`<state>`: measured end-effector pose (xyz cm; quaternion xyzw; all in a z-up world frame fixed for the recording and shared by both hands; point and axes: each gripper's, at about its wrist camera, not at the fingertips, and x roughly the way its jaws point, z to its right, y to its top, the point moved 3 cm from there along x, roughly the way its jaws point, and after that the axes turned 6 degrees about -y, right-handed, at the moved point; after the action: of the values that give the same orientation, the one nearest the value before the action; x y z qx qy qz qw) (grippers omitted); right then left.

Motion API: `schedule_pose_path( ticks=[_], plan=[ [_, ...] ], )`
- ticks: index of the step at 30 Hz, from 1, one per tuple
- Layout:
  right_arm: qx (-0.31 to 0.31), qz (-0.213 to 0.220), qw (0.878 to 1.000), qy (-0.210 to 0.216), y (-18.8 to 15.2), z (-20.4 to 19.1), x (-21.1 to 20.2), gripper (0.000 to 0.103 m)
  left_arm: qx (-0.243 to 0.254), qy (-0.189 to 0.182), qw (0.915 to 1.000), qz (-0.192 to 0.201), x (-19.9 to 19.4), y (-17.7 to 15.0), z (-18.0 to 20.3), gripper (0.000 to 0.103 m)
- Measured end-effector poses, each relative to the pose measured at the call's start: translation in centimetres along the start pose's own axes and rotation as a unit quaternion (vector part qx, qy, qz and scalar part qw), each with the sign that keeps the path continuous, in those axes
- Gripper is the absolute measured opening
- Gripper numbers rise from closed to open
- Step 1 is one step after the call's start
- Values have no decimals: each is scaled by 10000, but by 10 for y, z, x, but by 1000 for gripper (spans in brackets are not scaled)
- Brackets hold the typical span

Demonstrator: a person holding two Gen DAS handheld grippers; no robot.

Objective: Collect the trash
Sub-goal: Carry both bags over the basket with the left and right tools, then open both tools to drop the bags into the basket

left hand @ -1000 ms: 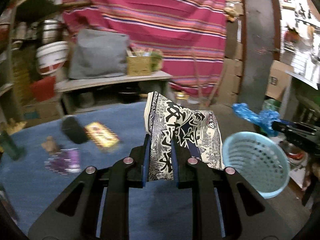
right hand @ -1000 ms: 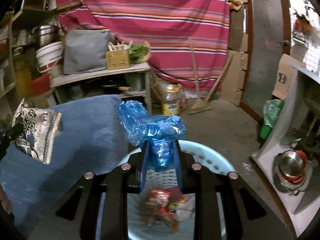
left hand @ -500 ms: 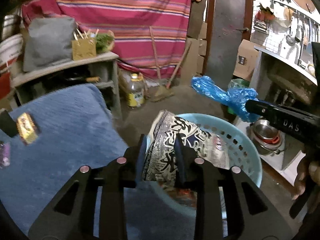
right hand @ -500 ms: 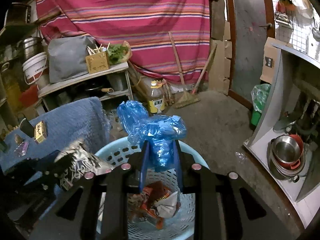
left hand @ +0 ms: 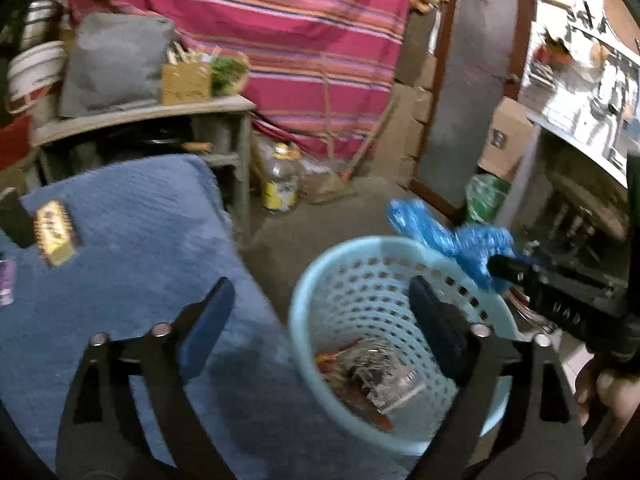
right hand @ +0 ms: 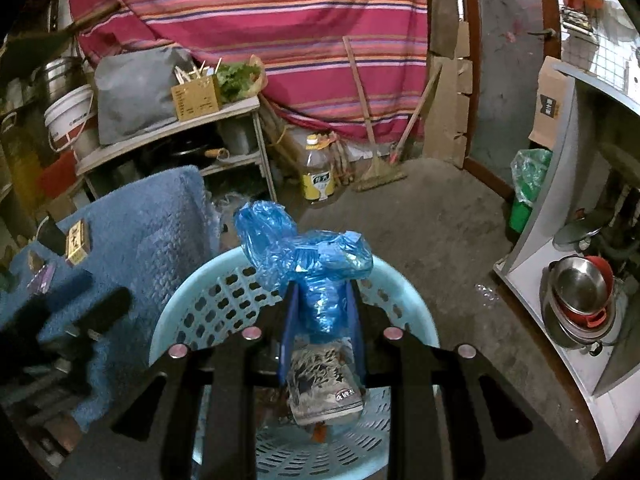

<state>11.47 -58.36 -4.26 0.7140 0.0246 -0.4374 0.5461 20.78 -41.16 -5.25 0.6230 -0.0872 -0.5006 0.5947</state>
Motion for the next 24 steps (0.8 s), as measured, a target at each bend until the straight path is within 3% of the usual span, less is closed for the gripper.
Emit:
schedule_pose_path(
  ticks=[7, 9, 10, 11, 19, 21, 24],
  plan=[
    [-46, -353, 9993, 55, -8, -15, 16, 26, -173, 580, 9975, 361, -46, 11, -41, 97],
    [-121, -443, 9989, 1, -11, -23, 19, 39, -169, 740, 9962, 437, -61, 15, -53, 97],
    [-132, -440, 9989, -61, -12, -25, 19, 63, -167, 835, 9952, 474, -69, 16, -60, 97],
    [-144, -418, 9990, -112, -13, -27, 19, 77, -168, 899, 9945, 502, -75, 16, -65, 97],
    [-136, -385, 9987, -306, -10, -53, 16, 79, -322, 1497, 9847, 829, -129, 22, -117, 97],
    [-36, -251, 9994, -243, -7, -61, 10, 91, -338, 1661, 9817, 864, -142, 21, -133, 97],
    [11, 0, 9999, -101, -1, -83, -2, 93, -385, 1812, 9788, 877, -156, 19, -154, 97]
  ],
)
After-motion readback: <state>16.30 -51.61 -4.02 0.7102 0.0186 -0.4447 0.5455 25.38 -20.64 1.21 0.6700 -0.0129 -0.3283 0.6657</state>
